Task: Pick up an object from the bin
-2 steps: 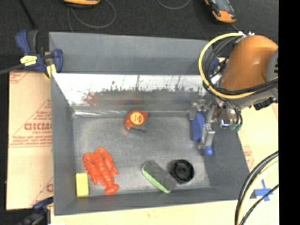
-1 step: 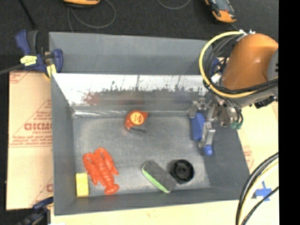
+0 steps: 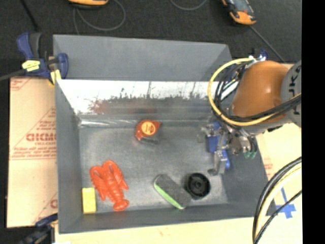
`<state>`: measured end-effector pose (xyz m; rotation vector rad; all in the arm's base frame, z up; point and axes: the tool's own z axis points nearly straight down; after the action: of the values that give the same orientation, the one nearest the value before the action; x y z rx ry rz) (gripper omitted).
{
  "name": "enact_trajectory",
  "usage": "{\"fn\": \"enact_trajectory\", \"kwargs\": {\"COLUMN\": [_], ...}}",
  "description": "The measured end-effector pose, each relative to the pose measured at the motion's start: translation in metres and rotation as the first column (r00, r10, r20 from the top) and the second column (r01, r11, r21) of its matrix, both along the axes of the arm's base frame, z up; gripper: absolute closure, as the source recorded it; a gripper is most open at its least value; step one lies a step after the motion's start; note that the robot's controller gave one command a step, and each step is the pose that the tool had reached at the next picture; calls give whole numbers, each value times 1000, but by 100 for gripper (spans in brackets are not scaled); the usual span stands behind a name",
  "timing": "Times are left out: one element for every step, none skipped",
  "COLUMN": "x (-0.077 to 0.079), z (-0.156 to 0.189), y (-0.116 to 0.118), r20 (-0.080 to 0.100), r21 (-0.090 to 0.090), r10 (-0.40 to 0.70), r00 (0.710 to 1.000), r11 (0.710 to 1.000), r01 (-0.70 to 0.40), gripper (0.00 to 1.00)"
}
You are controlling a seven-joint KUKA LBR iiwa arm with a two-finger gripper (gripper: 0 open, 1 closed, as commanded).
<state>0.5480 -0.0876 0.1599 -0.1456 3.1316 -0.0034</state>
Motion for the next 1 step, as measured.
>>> {"fn": "enact_trajectory", "kwargs": {"x": [-24], "z": [-11], "y": [7], "r20": [-8], "r21": [3], "r10": [288], "r00": [958], "r11": [958], "r01": [-288], "gripper": [0]}}
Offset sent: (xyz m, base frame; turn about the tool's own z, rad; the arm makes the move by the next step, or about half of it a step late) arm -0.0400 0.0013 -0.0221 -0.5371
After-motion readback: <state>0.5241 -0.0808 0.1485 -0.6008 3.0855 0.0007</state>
